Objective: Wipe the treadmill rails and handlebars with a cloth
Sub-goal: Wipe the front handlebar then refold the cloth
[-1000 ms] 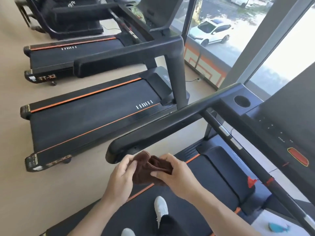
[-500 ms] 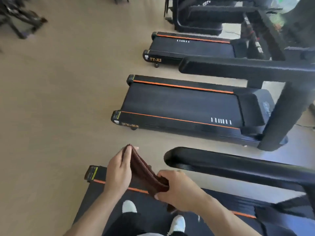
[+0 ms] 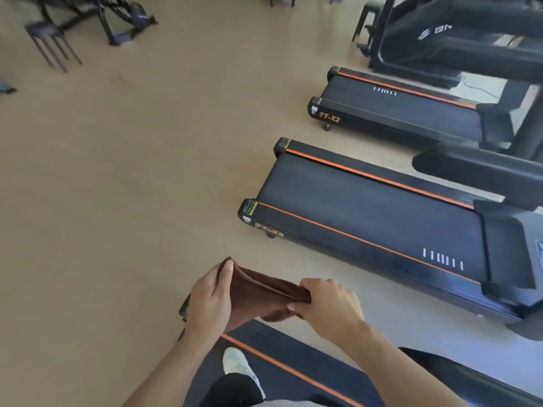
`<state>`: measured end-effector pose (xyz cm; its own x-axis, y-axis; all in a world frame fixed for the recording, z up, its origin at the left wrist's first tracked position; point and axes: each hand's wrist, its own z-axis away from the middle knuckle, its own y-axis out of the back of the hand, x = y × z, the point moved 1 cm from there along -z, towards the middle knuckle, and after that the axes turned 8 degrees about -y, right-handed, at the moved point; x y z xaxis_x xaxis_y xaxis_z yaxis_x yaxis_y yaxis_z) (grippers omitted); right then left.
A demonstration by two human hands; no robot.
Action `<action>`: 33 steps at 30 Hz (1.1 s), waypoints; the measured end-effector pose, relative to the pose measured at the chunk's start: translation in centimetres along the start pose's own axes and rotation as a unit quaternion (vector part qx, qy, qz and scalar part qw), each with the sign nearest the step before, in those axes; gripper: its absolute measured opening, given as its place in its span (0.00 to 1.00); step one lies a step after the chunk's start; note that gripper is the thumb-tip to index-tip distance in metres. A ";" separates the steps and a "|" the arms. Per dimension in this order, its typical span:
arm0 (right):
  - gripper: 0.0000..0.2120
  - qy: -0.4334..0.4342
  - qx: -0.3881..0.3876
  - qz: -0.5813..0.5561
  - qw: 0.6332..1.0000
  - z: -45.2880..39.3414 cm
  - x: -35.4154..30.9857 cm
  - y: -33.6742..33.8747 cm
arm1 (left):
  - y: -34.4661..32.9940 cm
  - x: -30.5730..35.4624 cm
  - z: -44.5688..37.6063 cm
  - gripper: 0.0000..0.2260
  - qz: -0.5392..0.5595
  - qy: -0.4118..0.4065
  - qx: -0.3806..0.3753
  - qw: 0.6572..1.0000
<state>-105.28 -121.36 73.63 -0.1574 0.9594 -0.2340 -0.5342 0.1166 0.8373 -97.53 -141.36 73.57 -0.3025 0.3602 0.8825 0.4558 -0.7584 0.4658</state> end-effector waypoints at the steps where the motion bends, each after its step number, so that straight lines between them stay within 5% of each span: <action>1: 0.12 -0.012 0.006 -0.012 1.000 -0.9 -0.6 0.3 | 0.2 -0.2 -1.4 0.18 -0.001 -0.002 -0.011 1.000; 10: 0.07 -0.130 0.050 -0.220 0.966 -5.2 -0.4 4.1 | -2.9 2.1 -10.7 0.19 0.026 -0.020 -0.157 0.987; 17: 0.08 -0.175 0.036 -0.487 0.855 -10.3 -1.1 6.4 | -6.7 6.9 -15.0 0.15 0.045 -0.023 -0.287 0.956; 21: 0.06 -0.162 0.013 -0.525 0.836 -12.9 -2.3 9.3 | -7.4 8.6 -17.8 0.10 0.074 0.027 -0.301 0.950; 26: 0.04 -0.133 0.020 -0.525 0.840 -16.5 -4.2 12.7 | -7.5 10.0 -21.9 0.16 0.096 0.018 -0.296 0.950; 33: 0.05 -0.137 0.066 -0.563 0.812 -20.6 -4.9 16.4 | -7.3 10.1 -29.4 0.03 0.086 0.003 -0.265 0.960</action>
<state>-130.40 -129.43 78.36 0.5705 0.2449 -0.7839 -0.1155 0.9689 0.2187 -128.48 -148.16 77.15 -0.2659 0.2035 0.9423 0.0097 -0.9768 0.2137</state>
